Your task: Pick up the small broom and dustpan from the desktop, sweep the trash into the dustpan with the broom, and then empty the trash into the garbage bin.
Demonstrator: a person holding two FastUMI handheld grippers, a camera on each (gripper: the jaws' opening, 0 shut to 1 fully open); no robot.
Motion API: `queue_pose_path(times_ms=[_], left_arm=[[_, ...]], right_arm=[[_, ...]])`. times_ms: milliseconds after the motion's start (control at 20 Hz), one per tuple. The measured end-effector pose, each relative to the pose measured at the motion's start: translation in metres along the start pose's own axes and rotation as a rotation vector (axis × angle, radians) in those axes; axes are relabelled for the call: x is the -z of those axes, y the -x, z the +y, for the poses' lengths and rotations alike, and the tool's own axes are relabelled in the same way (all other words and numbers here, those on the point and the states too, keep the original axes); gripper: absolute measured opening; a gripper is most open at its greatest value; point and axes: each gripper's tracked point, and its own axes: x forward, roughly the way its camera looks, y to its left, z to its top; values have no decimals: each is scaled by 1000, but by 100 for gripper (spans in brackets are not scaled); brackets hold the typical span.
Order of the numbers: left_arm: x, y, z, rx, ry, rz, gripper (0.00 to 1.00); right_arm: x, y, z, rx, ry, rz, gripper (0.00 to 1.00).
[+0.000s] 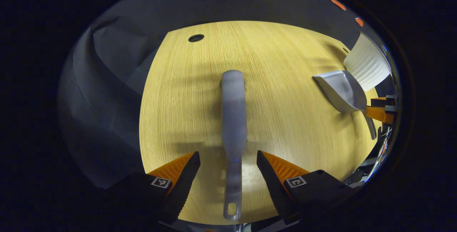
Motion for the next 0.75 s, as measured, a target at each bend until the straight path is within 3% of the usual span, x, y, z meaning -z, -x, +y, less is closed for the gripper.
queue_pose_path(times_ms=[350,600,750], left_arm=[[-87,77,2,-14,2,-285,100],[-142,160,-16,-9,30,-551,100],[-134,178,-16,-49,13,-696,100]], right_arm=[[-53,61,-4,-14,-42,-199,99],[-102,121,-3,-24,-41,-418,98],[-126,156,-3,-19,-16,-557,98]])
